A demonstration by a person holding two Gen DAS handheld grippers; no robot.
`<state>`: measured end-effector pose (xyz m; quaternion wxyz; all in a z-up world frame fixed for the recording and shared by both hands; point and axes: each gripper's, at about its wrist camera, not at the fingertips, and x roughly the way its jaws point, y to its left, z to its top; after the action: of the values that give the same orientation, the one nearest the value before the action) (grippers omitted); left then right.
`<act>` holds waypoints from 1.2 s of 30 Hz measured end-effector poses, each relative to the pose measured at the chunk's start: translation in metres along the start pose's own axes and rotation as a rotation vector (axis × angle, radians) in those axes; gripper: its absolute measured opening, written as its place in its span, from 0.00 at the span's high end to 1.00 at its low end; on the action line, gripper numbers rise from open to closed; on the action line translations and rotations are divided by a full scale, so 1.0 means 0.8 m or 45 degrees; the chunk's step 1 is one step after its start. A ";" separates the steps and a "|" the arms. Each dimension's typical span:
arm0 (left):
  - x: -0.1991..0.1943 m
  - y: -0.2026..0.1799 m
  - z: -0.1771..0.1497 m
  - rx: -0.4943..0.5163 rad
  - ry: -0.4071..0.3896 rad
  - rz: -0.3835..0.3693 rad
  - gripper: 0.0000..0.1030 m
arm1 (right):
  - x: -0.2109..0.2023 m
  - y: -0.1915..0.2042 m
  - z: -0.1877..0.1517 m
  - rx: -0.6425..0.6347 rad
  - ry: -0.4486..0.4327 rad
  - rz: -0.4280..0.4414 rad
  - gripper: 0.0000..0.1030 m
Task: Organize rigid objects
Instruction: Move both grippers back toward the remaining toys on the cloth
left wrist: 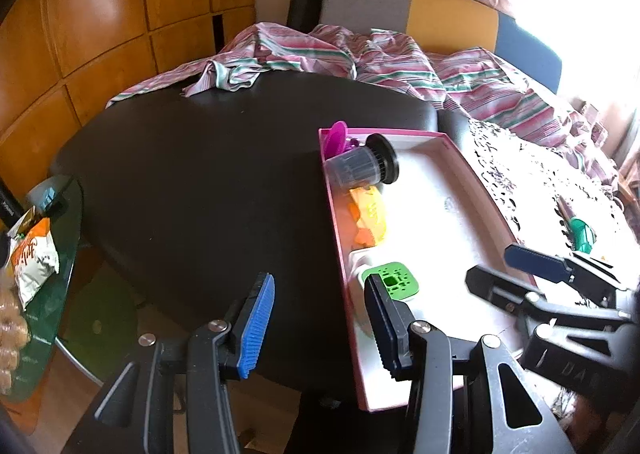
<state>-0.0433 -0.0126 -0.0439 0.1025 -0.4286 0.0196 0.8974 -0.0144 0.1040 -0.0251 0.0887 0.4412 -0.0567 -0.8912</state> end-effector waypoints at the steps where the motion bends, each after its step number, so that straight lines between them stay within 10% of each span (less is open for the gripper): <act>1: 0.000 -0.002 0.001 0.006 -0.001 -0.004 0.53 | -0.003 -0.006 0.000 0.005 -0.004 -0.012 0.46; 15: 0.005 -0.039 0.022 0.060 0.003 -0.088 0.53 | -0.083 -0.191 -0.016 0.260 -0.055 -0.360 0.46; 25: 0.003 -0.108 0.045 0.193 -0.016 -0.213 0.44 | -0.194 -0.380 -0.092 0.836 -0.219 -0.755 0.46; 36: 0.030 -0.268 0.066 0.444 0.057 -0.457 0.32 | -0.215 -0.435 -0.149 1.164 -0.309 -0.657 0.46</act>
<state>-0.0558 0.2074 -0.0177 0.3321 -0.4209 0.0999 0.8382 0.1452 0.4773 -0.0257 -0.3416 0.3282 -0.3386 -0.8130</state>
